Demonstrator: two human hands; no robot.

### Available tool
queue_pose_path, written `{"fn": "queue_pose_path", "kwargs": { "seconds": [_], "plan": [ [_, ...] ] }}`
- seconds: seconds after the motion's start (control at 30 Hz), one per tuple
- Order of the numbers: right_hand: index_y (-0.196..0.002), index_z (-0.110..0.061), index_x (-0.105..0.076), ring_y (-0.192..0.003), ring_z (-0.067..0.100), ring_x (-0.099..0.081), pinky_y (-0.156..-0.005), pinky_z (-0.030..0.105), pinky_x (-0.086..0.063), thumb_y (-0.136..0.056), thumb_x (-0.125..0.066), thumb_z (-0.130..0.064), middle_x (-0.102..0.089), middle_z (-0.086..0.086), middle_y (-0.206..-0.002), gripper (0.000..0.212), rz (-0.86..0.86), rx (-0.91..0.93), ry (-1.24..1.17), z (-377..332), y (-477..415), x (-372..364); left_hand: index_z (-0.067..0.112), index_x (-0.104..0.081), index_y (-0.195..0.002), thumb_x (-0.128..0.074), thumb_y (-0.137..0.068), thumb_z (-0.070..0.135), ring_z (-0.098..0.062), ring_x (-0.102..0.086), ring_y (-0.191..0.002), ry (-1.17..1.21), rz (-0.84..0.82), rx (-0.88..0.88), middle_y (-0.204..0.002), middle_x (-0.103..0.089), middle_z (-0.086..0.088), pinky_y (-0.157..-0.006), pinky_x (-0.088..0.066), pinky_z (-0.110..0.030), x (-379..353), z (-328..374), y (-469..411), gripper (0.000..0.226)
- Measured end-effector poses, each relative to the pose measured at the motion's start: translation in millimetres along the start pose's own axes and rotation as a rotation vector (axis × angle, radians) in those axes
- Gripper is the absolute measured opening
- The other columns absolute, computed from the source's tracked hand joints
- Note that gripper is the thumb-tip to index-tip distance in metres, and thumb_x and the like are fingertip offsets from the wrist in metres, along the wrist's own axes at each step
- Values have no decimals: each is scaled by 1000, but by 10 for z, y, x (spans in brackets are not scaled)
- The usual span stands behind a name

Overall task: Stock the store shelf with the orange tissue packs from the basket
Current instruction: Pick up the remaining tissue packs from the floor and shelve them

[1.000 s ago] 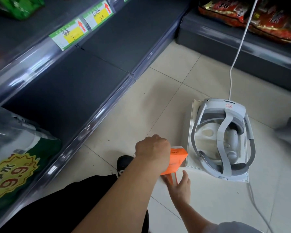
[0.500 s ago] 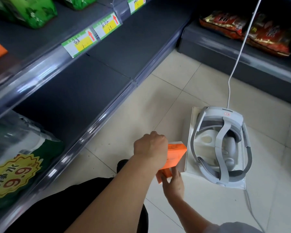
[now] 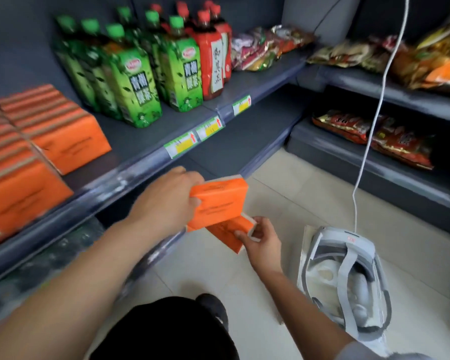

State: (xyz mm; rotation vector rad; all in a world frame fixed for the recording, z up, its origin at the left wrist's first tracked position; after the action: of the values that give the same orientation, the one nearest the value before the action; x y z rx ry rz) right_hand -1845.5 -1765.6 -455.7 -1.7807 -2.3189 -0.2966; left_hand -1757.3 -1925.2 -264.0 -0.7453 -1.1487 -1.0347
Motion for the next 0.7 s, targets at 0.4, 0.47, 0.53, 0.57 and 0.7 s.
{"fn": "queue_pose_path", "kwargs": {
  "seconds": [0.4,0.47,0.53,0.57,0.7],
  "plan": [
    [-92,-26,-62,-86,15,-60,-83,23,-48,-71,-80,-7,-67,3,-97,33,-225,334,-102,-1616,-328,-640,24,-59,-122,-64,-89,18,-21,-53,-112,18,144,192,-116,-54,1,-95,-41,-33,788,-913,627,34],
    [-99,-16,-64,-84,12,-60,-78,15,-47,-73,-79,-7,-66,0,-94,32,-292,364,-114,-1871,-356,-753,26,-58,-121,-62,-90,20,-17,-52,-114,26,140,223,-118,-54,4,-96,-41,-33,844,-1014,723,32],
    [-105,-13,-63,-82,7,-59,-73,11,-47,-75,-79,-7,-63,-5,-91,34,-363,380,-106,-2099,-380,-892,27,-57,-124,-62,-91,22,-14,-51,-116,29,142,248,-124,-54,7,-97,-41,-30,893,-1088,804,34],
    [-106,-13,-63,-81,6,-58,-72,11,-47,-76,-78,-7,-62,-7,-89,35,-392,391,-95,-2193,-397,-971,28,-56,-125,-62,-91,23,-13,-51,-116,26,147,259,-126,-54,8,-97,-41,-29,916,-1117,837,35],
    [-108,-15,-60,-81,3,-58,-70,13,-47,-79,-76,-6,-60,-7,-87,35,-496,421,-53,-2468,-484,-1299,30,-55,-125,-61,-91,25,-10,-50,-115,27,151,282,-124,-53,10,-96,-40,-27,964,-1228,922,35]
  ]
}}
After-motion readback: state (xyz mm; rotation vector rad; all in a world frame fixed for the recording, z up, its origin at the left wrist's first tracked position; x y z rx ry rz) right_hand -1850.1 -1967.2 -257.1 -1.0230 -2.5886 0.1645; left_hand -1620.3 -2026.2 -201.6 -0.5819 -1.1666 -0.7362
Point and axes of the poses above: each hand's wrist, its own y-axis away from the middle knuckle, its own x-axis out of the back of the hand, z = x × y, the point moved 3 cm from there along -y, towards the middle knuckle
